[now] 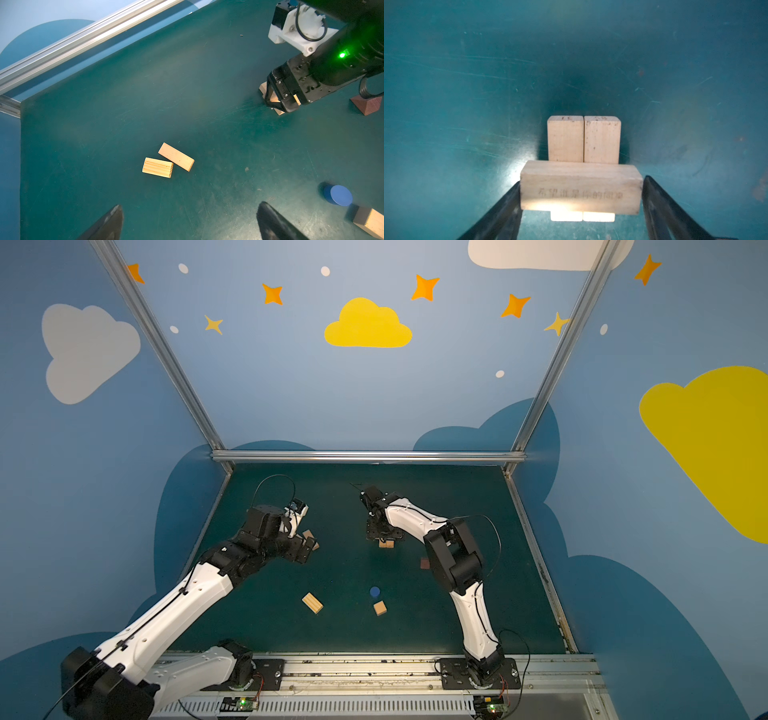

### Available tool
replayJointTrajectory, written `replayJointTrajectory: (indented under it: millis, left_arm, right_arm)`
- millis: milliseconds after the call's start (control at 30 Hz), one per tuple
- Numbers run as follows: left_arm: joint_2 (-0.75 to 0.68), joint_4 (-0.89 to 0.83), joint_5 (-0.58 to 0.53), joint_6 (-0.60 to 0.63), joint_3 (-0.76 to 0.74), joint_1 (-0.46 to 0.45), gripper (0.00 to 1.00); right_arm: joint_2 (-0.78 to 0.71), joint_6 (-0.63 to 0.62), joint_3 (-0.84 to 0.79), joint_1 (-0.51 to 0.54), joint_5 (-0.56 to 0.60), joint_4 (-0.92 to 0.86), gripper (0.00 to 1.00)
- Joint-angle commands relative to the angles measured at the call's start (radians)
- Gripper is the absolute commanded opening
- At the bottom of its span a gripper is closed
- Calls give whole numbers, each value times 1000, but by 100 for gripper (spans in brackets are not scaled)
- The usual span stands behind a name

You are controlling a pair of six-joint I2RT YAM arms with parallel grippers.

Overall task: Build the wood block tower
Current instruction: 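Lower the printed block across the paired blocks with the right gripper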

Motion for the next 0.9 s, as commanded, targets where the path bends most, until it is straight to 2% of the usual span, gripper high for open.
replayJointTrajectory:
  millis: [0,867]
  left_arm:
    - [-5,1,-2,3,-4,4,100]
    - [-4,2,-10,6,-7,4,100]
  right_arm:
    - [-23,-13,15,0,3,-12,82]
    - [14,-36,69,-9,-6,-16,83]
